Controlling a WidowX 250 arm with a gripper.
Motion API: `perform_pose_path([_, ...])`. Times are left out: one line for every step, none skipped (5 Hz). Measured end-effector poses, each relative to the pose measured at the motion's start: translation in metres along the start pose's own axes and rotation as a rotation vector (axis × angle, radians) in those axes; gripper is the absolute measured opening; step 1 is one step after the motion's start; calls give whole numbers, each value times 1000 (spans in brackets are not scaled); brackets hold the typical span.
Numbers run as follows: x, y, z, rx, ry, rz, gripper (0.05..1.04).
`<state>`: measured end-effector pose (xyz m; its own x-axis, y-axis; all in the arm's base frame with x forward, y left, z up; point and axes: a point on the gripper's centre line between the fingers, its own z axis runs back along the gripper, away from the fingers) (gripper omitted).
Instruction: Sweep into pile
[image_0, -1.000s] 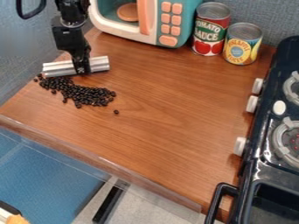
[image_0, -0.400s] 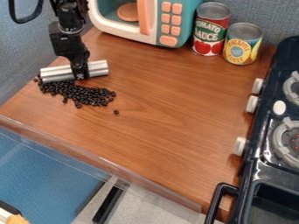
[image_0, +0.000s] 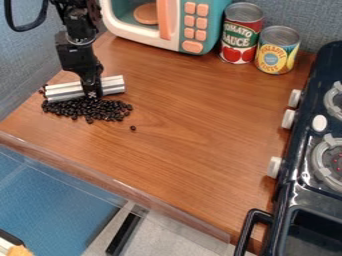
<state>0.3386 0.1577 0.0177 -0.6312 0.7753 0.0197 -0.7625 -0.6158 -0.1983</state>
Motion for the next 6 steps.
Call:
perform_pose_path([-2, 8, 1, 3, 3, -1, 378])
perform_pose_path([-4, 13, 2, 2, 2, -12, 378])
perform_pose_path([-5, 13, 2, 3, -3, -24, 378])
perform_pose_path([-9, 1, 11, -20, 9, -31, 378])
perform_pose_path([-13, -15, 22, -55, 24, -43, 378])
perform_pose_path([-2, -32, 31, -86, 23, -32, 378])
